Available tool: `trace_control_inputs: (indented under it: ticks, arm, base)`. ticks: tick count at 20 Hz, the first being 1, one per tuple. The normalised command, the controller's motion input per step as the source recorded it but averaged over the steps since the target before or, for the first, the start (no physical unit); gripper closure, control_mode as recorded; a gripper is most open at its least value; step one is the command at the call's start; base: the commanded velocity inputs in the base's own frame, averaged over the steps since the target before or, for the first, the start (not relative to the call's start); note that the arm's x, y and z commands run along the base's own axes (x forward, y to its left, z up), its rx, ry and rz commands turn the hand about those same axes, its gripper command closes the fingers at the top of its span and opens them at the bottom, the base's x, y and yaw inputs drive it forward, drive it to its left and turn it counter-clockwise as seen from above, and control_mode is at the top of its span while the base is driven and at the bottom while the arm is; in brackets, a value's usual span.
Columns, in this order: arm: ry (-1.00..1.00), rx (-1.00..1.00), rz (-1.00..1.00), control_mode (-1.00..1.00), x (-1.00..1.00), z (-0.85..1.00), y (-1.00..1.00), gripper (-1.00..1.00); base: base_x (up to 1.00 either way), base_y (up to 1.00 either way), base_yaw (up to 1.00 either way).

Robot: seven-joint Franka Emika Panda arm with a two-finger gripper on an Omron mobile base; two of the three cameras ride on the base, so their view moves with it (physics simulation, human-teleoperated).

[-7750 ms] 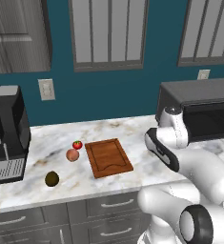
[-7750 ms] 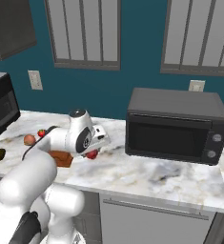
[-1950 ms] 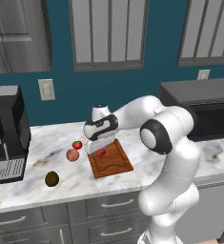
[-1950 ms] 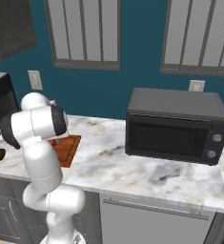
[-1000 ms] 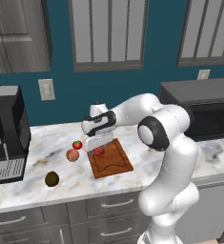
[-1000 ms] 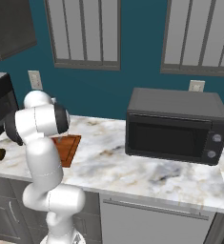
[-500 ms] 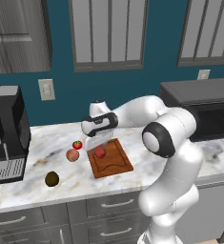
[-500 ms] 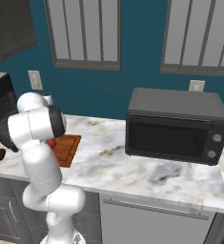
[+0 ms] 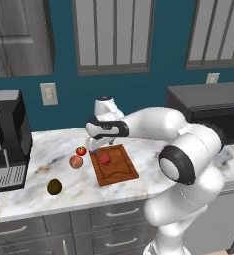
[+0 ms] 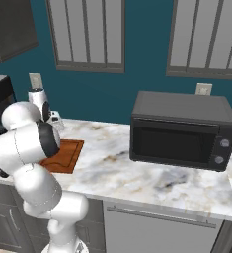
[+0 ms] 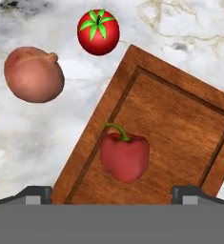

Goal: Place the avocado, onion, tomato, and bell pepper on the cutting board.

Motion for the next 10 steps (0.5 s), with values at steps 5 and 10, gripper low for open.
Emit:
trace_control_inputs:
  ticks: [5, 10]
  arm:
    - [-0.05, 0.0, 0.0, -1.0, -0.27, 0.52, 0.04, -1.0]
    - [-0.04, 0.0, 0.0, -1.0, -0.08, 0.49, 0.17, -1.0]
  base:
    - [0.0, 0.0, 0.0]
    - [0.0, 0.0, 0.0]
